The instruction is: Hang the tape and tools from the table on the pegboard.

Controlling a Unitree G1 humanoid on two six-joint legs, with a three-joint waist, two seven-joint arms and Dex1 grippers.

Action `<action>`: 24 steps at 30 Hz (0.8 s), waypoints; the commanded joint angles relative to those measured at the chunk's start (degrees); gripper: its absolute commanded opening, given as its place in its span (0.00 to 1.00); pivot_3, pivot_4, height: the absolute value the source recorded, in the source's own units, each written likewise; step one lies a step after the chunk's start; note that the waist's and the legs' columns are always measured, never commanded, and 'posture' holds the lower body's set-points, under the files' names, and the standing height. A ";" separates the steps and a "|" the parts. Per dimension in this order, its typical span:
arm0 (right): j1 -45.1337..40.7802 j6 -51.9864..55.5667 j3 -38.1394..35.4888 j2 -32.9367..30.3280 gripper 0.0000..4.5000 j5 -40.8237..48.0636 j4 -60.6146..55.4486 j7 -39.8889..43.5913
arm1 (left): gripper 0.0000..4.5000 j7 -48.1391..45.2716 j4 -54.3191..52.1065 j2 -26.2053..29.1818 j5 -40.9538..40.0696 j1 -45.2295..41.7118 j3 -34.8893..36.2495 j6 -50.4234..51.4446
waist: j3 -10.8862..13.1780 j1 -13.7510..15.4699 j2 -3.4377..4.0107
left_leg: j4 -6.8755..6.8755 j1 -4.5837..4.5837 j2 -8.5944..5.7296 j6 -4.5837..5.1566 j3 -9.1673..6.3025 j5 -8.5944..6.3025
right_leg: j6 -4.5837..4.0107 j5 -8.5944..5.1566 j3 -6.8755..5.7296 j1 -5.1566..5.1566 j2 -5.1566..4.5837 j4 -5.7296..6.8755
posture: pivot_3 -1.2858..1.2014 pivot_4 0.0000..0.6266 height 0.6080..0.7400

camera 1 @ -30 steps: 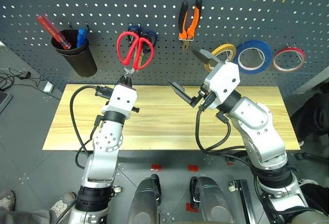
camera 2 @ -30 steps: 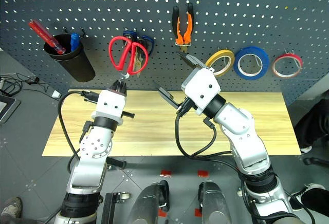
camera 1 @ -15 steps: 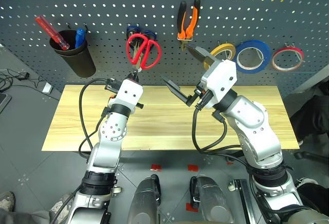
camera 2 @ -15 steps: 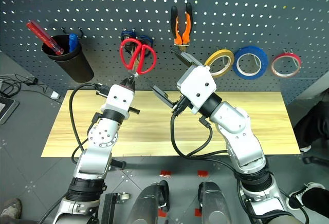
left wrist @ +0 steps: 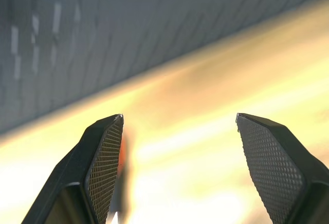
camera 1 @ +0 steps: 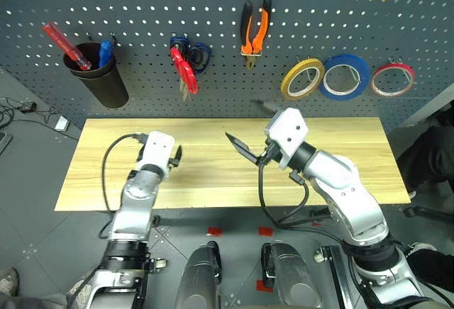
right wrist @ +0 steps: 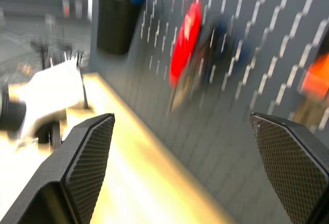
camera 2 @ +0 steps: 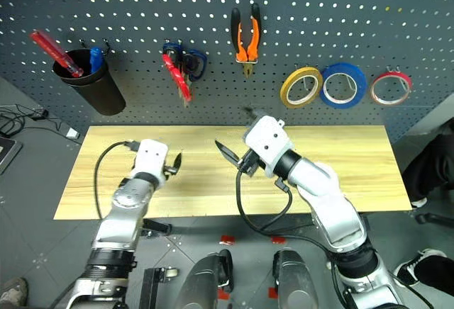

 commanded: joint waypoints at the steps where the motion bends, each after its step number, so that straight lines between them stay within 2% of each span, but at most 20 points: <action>1: -0.66 10.19 1.66 1.15 1.00 2.73 -5.97 0.28 | 0.82 -6.83 -2.17 2.66 -5.86 0.94 2.90 5.78 | 0.01 0.10 0.00 | 0.00 0.00 0.00 0.00 0.00 0.00 | 0.00 0.00 0.01 0.00 0.00 0.00 | 0.45 0.51 1.00; 5: -4.05 21.36 2.53 5.05 1.00 5.03 -7.00 -1.59 | 0.82 -9.25 0.19 5.90 -10.56 -1.03 7.61 11.88 | 0.15 0.07 -0.07 | 0.00 0.00 0.05 0.00 -0.04 0.00 | -0.01 0.00 0.05 -0.01 0.01 0.00 | 0.45 0.55 1.00; 10: -9.95 28.33 2.63 9.61 1.00 6.29 -5.81 -3.44 | 0.82 -12.41 5.65 9.43 -12.90 -5.54 7.94 14.69 | 0.55 0.27 -0.05 | -0.02 0.00 0.11 0.02 -0.04 -0.02 | -0.06 0.03 0.04 -0.11 0.06 0.04 | 0.46 0.60 1.00; 13: -12.92 30.57 2.39 12.70 1.00 6.49 -3.97 -5.19 | 0.82 -13.71 11.87 11.50 -13.53 -10.06 8.57 14.73 | 1.16 0.38 -0.11 | -0.03 -0.05 0.08 0.01 0.00 -0.01 | -0.06 0.03 0.06 -0.19 0.05 0.03 | 0.45 0.62 1.00; 24: -16.01 34.36 2.56 14.08 1.00 7.45 -2.86 -7.53 | 0.82 -17.40 29.05 15.30 -11.60 -19.47 4.85 11.63 | 3.61 0.26 -0.30 | -0.08 -0.20 0.11 -0.02 0.17 0.01 | -0.12 -0.01 0.06 -0.41 0.05 -0.02 | 0.45 0.70 1.00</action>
